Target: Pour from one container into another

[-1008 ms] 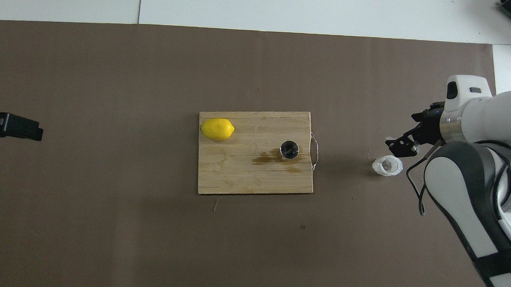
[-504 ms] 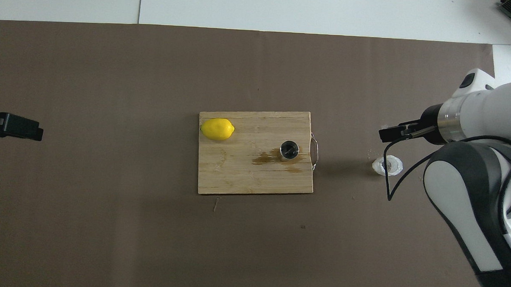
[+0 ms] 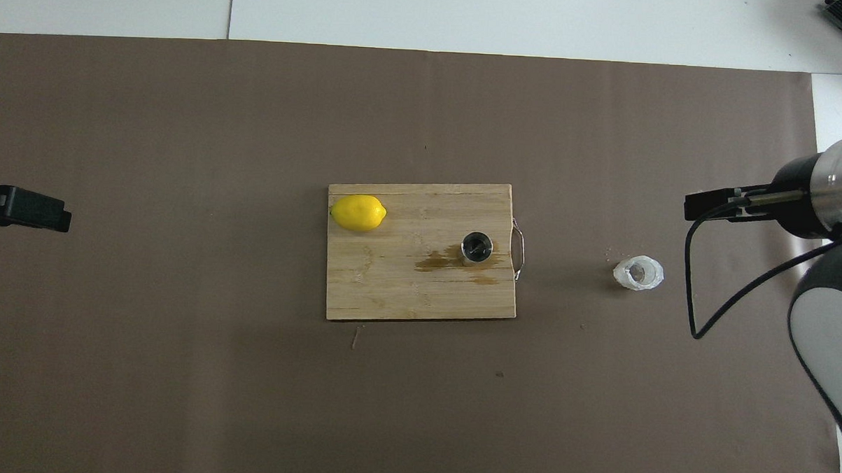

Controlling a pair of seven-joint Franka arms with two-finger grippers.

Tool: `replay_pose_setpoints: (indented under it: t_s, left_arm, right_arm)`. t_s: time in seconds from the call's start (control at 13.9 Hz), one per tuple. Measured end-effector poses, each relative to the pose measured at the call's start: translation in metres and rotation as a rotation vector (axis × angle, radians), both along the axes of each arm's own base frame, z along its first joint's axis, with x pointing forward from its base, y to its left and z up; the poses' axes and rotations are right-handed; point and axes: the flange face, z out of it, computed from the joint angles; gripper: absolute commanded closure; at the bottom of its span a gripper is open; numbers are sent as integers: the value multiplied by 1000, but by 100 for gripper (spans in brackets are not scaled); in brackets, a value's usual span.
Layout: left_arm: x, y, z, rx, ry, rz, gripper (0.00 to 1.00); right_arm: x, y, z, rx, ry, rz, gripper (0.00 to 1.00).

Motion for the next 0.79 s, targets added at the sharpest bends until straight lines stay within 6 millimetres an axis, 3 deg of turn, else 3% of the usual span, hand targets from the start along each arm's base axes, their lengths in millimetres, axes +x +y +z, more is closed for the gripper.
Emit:
replay_pose_setpoints:
  t_s: [0.79]
  left_arm:
    - [0,0,0,0,0,0,0]
  right_arm:
    - [3,2,13,10,32,-71,0]
